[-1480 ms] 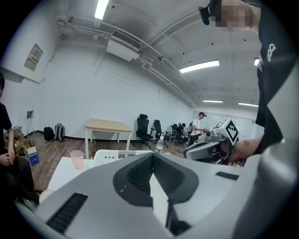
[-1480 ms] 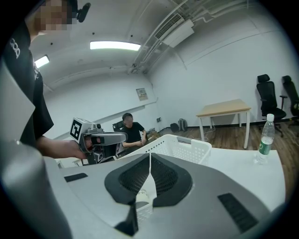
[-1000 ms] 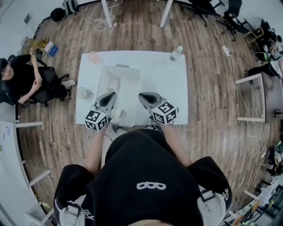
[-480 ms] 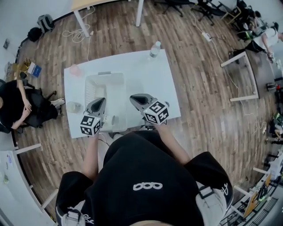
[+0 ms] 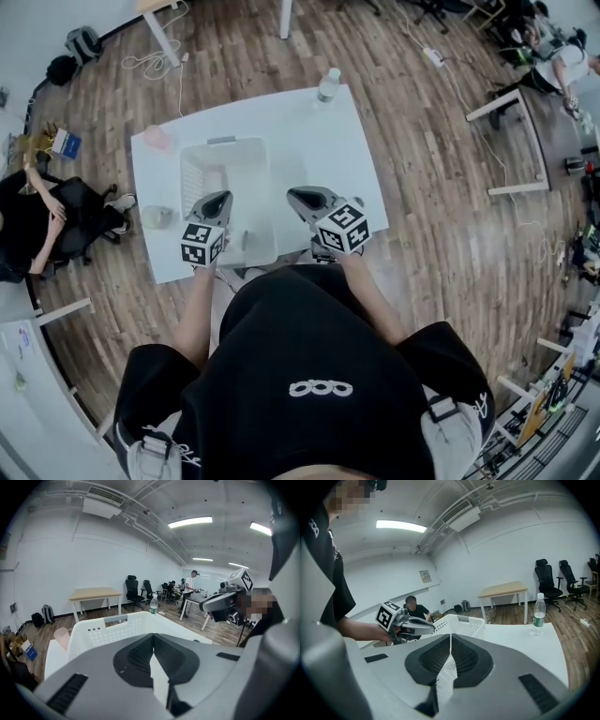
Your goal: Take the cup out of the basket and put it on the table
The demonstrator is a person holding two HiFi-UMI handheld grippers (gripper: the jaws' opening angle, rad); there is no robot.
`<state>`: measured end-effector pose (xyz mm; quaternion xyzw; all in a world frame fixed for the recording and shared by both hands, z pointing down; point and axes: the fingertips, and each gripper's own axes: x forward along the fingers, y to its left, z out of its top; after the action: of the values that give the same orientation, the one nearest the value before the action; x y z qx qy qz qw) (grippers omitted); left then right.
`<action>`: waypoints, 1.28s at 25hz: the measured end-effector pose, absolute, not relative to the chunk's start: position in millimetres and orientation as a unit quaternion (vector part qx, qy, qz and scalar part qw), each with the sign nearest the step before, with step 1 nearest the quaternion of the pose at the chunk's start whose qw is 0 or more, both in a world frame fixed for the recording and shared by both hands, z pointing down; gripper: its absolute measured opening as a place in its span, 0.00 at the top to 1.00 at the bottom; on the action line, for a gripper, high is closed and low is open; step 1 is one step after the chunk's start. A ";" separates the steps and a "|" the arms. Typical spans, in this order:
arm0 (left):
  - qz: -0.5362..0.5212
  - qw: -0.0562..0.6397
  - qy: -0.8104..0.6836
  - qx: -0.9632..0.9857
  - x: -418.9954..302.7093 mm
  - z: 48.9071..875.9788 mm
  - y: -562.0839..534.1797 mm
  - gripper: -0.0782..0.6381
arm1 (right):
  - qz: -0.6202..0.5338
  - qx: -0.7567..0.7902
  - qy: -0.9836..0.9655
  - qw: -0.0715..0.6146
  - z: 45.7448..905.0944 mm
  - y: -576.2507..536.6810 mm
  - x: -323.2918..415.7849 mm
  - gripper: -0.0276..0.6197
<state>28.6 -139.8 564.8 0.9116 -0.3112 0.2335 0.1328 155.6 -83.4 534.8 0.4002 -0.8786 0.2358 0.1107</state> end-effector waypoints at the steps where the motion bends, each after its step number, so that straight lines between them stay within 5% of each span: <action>1: 0.241 0.138 -0.313 0.908 30.3 569.4 -141.3 0.88 | 0.239 0.400 -0.878 0.111 535.0 -83.9 156.9 0.92; 14: 0.354 0.176 -0.368 0.842 -0.4 651.3 -170.8 0.87 | 0.262 0.389 -0.876 0.116 549.0 -94.1 141.2 0.92; 19: 0.288 0.303 -0.450 0.789 -11.5 680.5 -188.4 0.68 | 0.266 0.374 -0.881 0.118 551.4 -98.8 139.8 0.92; 23: 0.220 0.399 -0.510 0.730 -28.3 703.3 -185.3 0.68 | 0.272 0.361 -0.883 0.122 559.0 -104.0 142.6 0.92; 32: 0.189 0.450 -0.572 0.659 -53.7 750.9 -190.4 0.72 | 0.276 0.335 -0.889 0.146 566.8 -118.2 157.6 0.92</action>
<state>-53.7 -190.4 750.9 0.6594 -0.5717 0.1893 0.4501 157.6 -118.2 566.8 0.3351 -0.8890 0.2759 0.1460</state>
